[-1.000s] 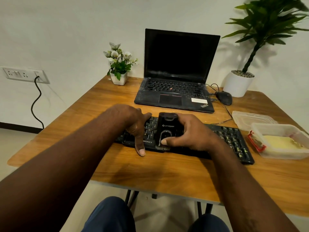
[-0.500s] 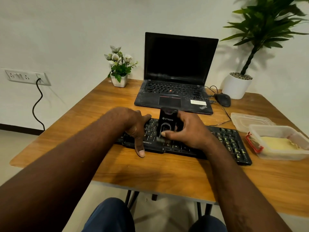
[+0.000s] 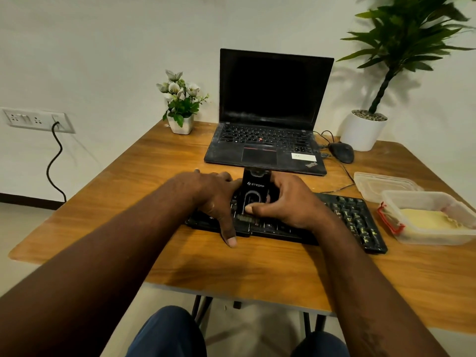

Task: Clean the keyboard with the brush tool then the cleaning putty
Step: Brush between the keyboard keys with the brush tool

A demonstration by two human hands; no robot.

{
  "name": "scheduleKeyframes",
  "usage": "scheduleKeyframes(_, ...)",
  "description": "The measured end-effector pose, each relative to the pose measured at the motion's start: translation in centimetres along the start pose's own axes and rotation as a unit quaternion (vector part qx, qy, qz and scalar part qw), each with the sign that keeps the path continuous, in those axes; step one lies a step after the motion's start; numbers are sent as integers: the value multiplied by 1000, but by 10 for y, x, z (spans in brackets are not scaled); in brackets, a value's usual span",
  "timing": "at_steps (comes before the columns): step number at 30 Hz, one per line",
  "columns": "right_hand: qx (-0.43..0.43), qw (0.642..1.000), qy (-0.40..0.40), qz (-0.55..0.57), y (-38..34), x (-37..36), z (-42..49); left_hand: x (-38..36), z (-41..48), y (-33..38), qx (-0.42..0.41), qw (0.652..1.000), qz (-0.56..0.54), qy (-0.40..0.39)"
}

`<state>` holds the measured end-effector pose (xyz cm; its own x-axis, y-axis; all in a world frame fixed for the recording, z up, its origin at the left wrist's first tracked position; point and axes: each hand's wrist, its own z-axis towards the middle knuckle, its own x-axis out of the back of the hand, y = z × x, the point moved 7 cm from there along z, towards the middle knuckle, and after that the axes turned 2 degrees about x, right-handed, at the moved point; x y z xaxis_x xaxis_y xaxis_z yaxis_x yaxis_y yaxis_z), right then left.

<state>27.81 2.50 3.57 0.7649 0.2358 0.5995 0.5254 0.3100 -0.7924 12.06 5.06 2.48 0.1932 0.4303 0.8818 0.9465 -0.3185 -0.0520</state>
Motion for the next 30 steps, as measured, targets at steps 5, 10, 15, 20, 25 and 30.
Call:
scheduleKeyframes(5, -57, 956, 234, -166, 10, 43, 11, 1, 1, 0, 11, 1000, 3, -14)
scheduleKeyframes(10, -51, 979, 194, -33, 12, 40, -4, 2, 4, 2, 27, 999, 9, -42)
scheduleKeyframes(15, -42, 992, 108, -51, 11, 21, -5, 2, 5, 6, 46, 998, 16, -49)
scheduleKeyframes(20, -108, 929, 311, -170, 23, 67, -6, 3, 4, 6, 47, 998, 22, -45)
scheduleKeyframes(25, -60, 980, 186, 21, 17, 42, -12, 5, 4, 10, 52, 996, 52, -47)
scheduleKeyframes(30, -61, 976, 188, -95, 16, 35, -3, 5, 3, 12, 63, 995, 57, -55)
